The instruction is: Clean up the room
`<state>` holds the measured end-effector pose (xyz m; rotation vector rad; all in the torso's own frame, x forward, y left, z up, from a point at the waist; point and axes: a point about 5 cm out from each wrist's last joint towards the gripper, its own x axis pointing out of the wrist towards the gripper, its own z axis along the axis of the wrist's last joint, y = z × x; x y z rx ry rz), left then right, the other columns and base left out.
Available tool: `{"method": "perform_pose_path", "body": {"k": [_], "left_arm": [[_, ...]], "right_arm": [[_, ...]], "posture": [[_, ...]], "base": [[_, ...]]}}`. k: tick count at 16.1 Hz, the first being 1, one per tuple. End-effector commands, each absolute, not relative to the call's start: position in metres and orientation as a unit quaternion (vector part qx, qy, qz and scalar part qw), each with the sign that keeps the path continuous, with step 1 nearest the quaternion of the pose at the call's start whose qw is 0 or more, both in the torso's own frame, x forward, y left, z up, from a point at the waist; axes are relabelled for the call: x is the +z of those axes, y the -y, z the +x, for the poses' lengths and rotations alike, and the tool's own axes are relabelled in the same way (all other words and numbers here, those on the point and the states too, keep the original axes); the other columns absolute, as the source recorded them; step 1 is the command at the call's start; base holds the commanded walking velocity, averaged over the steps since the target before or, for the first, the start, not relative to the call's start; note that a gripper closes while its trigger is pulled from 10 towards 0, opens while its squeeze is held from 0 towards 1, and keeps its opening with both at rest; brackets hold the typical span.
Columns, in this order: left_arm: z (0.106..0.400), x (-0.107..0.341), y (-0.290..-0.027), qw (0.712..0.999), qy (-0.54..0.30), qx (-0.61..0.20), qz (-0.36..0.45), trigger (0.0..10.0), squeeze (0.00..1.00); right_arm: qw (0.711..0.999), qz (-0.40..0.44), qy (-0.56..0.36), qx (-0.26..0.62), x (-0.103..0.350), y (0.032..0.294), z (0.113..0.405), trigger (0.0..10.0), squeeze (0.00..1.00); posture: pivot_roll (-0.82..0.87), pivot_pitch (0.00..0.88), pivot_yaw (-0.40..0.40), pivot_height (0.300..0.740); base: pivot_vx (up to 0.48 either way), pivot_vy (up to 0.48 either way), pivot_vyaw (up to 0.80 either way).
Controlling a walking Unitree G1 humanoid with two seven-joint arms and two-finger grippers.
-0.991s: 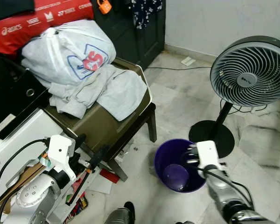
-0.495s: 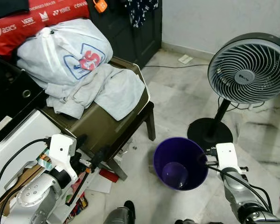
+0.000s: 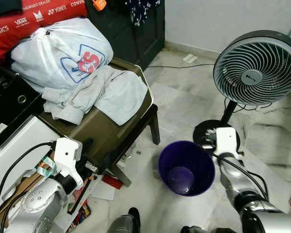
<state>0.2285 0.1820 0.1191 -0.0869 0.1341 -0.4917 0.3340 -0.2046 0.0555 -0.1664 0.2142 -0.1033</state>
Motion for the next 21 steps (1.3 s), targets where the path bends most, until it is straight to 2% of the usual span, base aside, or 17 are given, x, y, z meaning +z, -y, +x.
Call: {"method": "perform_pose_path", "body": {"k": [1, 4, 5, 6, 14, 18, 21], "left_arm": [[0.227, 0.116, -0.185, 0.969, -0.077, -0.233, -0.039, 10.0, 0.0], [0.226, 0.115, -0.184, 0.969, -0.078, -0.232, -0.04, 10.0, 0.0], [0.226, 0.115, -0.184, 0.969, -0.078, -0.232, -0.04, 10.0, 0.0], [0.226, 0.115, -0.184, 0.969, -0.078, -0.231, -0.04, 10.0, 0.0], [0.228, 0.113, -0.182, 0.969, -0.077, -0.231, -0.043, 10.0, 0.0], [0.231, 0.114, -0.18, 0.97, -0.072, -0.23, -0.043, 10.0, 0.0], [0.239, 0.117, -0.174, 0.97, -0.05, -0.234, -0.05, 10.0, 0.0]], "right_arm": [[0.993, -0.072, -0.089, -0.038, 0.062, 0.196, 0.339, 10.0, 0.0], [0.994, -0.071, -0.077, -0.01, 0.064, 0.183, 0.341, 10.0, 0.01], [0.994, -0.071, -0.078, -0.011, 0.062, 0.183, 0.34, 10.0, 0.97], [0.994, -0.071, -0.081, -0.012, 0.061, 0.184, 0.338, 10.0, 1.0], [0.993, -0.079, -0.085, -0.017, 0.059, 0.191, 0.336, 10.0, 1.0], [0.995, -0.069, -0.073, -0.006, 0.061, 0.188, 0.337, 10.0, 1.0], [0.998, -0.056, -0.038, 0.016, 0.07, 0.179, 0.338, 10.0, 1.0]], "posture": [[0.15, 0.233, 0.133, 0.74], [0.14, 0.234, 0.13, 0.74], [0.14, 0.233, 0.128, 0.74], [0.15, 0.233, 0.128, 0.74], [0.13, 0.222, 0.124, 0.74], [0.13, 0.205, 0.114, 0.74], [0.09, 0.159, 0.078, 0.74]], "base": [[0.0, 0.0, 0.0], [0.0, 0.0, 0.0], [0.0, 0.0, 0.0], [0.0, 0.0, 0.0], [0.0, 0.0, 0.0], [0.0, 0.0, 0.0], [0.0, 0.0, 0.0]]}}
